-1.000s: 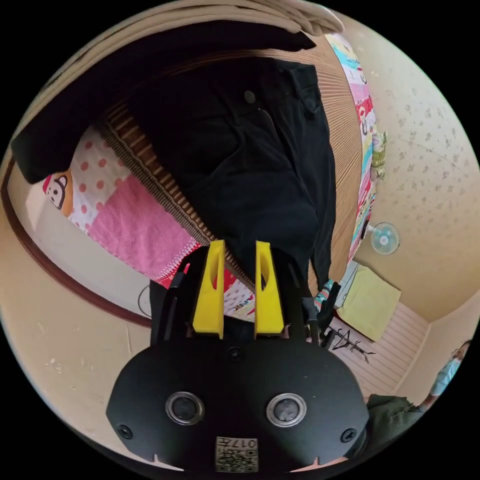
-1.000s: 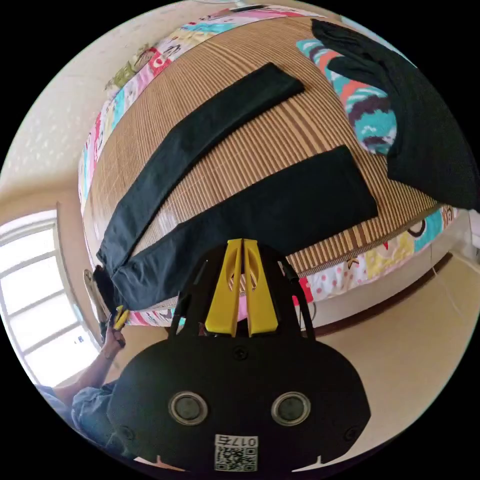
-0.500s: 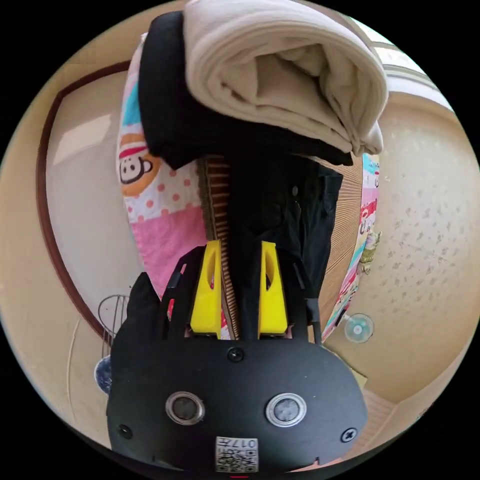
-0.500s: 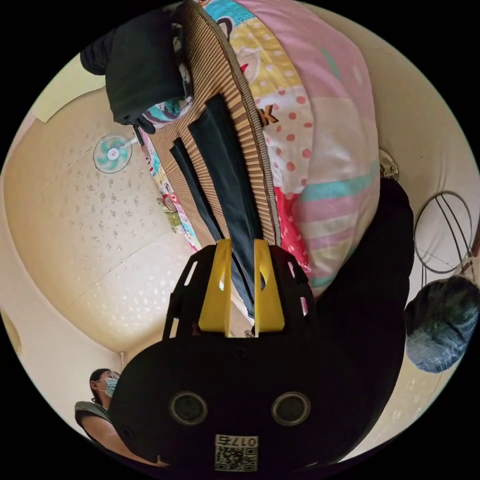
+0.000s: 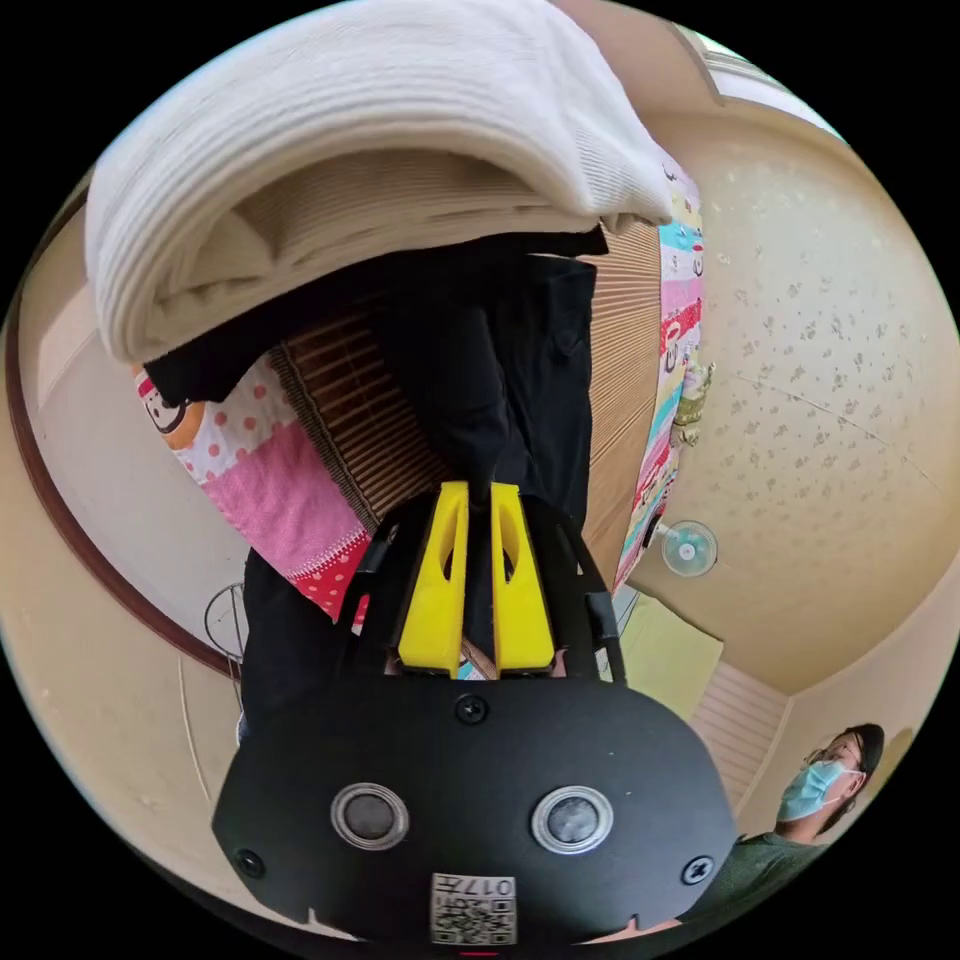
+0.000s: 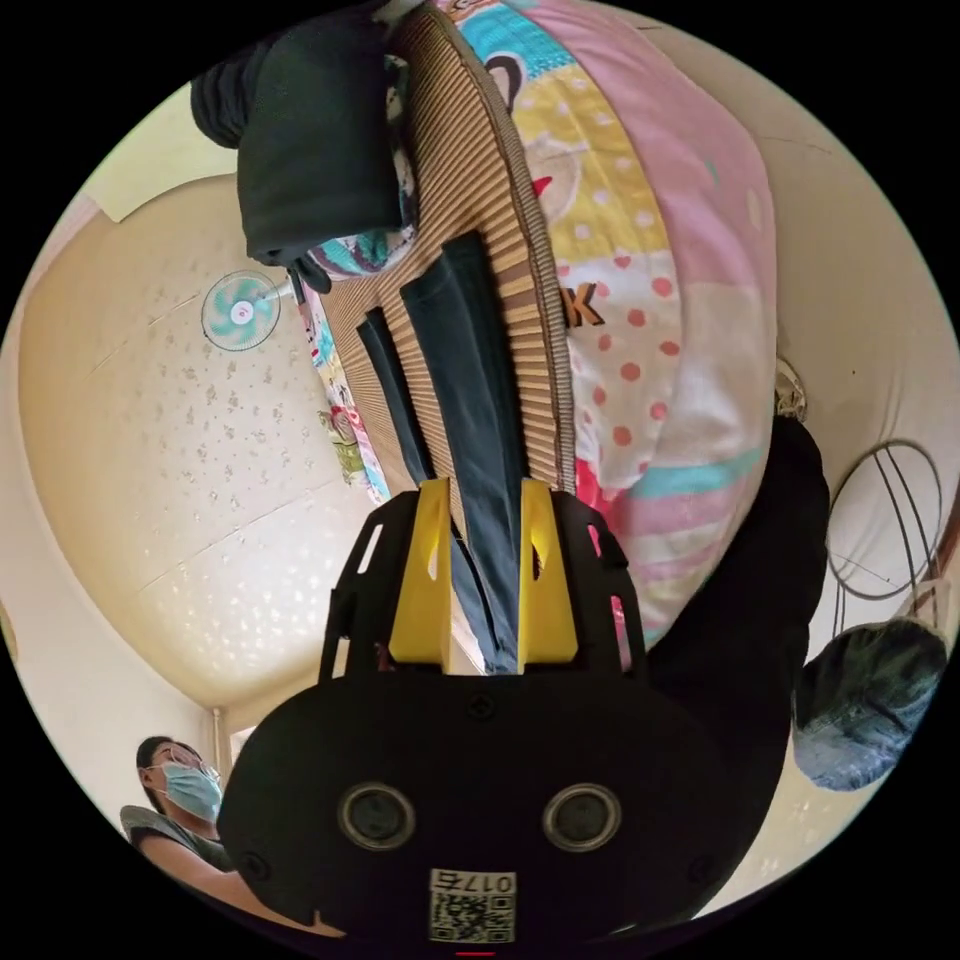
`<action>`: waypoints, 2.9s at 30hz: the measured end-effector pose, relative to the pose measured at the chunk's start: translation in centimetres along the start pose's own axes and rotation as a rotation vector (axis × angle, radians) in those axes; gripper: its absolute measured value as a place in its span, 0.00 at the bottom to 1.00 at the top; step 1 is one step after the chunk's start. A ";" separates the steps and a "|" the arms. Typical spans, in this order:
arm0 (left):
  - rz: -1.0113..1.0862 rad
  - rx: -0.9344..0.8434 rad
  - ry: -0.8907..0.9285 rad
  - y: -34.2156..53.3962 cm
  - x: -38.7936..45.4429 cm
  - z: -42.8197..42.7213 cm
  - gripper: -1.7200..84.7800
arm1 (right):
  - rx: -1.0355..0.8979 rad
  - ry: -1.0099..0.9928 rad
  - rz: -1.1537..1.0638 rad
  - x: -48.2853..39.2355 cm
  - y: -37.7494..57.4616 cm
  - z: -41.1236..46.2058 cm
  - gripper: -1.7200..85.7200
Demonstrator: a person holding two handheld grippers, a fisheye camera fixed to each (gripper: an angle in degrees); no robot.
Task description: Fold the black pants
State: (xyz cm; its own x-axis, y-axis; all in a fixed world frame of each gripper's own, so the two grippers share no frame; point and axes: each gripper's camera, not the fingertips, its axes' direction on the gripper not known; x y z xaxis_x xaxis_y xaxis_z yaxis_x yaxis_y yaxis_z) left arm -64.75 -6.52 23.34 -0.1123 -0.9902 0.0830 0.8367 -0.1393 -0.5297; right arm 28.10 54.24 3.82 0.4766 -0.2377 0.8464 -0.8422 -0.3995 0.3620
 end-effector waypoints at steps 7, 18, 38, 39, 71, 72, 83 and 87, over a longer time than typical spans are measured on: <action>0.035 0.039 0.055 1.8 2.1 -0.6 0.07 | -0.041 0.169 -0.032 -0.9 -2.5 2.7 0.09; 0.121 0.161 -0.037 4.5 10.5 0.3 0.07 | 0.052 0.251 -0.439 -18.7 0.6 7.5 0.05; 0.732 -0.264 -0.673 4.8 21.0 31.3 0.02 | -0.746 0.950 -1.091 -17.1 5.9 40.8 0.03; 0.764 -0.246 -0.673 5.3 20.8 30.9 0.02 | -0.697 0.910 -1.117 -16.0 6.7 39.3 0.03; -0.210 0.304 -0.029 4.6 1.9 12.3 0.17 | -0.341 0.996 -0.475 -11.2 -3.6 19.8 0.07; -0.192 0.286 -0.047 3.8 2.1 12.4 0.17 | -0.362 0.952 -0.446 -10.3 -3.7 19.7 0.09; -0.149 0.095 -0.054 -5.5 1.0 15.8 0.11 | -0.419 0.737 -0.431 -4.4 2.6 16.1 0.05; -0.003 0.077 0.110 -6.1 1.8 13.3 0.07 | -0.416 0.559 -0.377 -2.8 3.8 15.7 0.03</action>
State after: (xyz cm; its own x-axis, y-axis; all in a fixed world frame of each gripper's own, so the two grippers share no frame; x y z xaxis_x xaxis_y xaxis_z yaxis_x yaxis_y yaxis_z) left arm -62.89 -7.34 37.97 -0.1693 -0.9855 -0.0106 0.8744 -0.1453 -0.4629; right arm 27.57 39.44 -3.30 0.6445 0.3716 0.6683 -0.7267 0.0257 0.6865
